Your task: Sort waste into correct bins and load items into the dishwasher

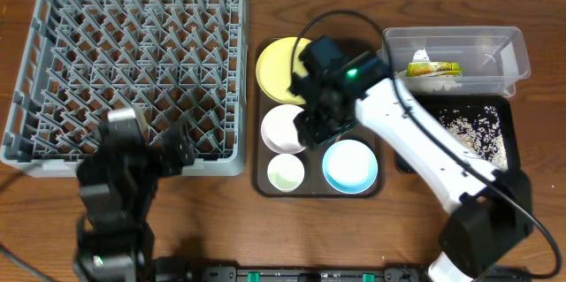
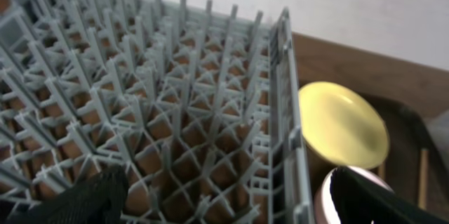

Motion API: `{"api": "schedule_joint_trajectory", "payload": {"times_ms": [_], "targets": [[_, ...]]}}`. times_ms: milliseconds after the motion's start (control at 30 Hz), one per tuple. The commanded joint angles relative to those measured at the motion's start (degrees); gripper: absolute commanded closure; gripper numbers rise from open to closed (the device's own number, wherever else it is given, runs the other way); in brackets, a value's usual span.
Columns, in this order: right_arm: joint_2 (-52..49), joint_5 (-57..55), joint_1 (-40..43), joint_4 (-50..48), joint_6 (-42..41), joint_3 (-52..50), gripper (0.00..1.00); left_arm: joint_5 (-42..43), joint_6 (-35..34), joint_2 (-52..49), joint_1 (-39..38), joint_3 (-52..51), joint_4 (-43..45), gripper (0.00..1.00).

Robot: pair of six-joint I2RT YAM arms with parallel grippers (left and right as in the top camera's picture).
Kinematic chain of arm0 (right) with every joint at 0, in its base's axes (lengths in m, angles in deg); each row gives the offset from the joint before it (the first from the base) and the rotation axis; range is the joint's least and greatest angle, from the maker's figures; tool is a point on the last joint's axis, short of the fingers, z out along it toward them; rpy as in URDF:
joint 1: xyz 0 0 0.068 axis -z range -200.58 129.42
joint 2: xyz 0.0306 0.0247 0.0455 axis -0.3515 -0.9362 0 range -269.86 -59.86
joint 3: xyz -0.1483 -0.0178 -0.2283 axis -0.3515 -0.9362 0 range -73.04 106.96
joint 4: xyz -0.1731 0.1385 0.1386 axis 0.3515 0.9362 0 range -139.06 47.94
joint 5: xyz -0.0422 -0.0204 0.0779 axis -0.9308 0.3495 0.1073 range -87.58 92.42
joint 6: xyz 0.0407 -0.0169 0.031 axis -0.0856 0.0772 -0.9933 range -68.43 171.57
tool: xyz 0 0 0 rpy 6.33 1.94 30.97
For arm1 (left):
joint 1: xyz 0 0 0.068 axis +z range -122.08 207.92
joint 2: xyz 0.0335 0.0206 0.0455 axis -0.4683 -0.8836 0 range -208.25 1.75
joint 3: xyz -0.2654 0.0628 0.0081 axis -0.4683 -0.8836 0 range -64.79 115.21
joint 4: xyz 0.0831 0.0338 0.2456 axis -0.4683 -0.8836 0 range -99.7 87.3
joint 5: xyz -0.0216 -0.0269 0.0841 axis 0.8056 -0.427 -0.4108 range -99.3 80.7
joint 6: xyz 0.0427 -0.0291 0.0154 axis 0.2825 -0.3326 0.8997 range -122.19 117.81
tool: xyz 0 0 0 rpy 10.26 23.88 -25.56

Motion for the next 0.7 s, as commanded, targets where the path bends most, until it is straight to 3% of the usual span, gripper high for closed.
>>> {"api": "schedule_joint_trajectory", "payload": {"times_ms": [0, 167, 500, 567, 633, 667], "targets": [[-1.84, 0.57, -3.1, -0.07, 1.03, -2.27, 0.48, 3.23, -0.59, -7.45, 0.24, 10.62, -6.14, 0.07], [-2.69, 0.52, -5.44, -1.29, 0.42, -6.05, 0.5, 4.31, -0.57, -16.74, 0.24, 22.21, -16.76, 0.07], [-8.04, 0.37, -6.75, -9.33, -1.97, -10.91, 0.56, 5.57, -0.57, -23.15, 0.24, 23.1, -17.51, 0.07], [-8.96, 0.57, -6.75, -9.38, -2.01, -10.91, 0.72, 5.57, -0.57, -24.24, 0.24, 23.1, -17.53, 0.07], [-8.83, 0.5, -6.75, -9.03, -2.82, -10.8, 0.99, 5.57, -0.59, -25.11, 0.24, 23.1, -17.53, 0.07], [-8.39, 0.5, -6.71, -8.79, -2.84, -10.54, 0.99, 5.57, -0.57, -25.53, 0.24, 23.1, -17.53, 0.07]]}}
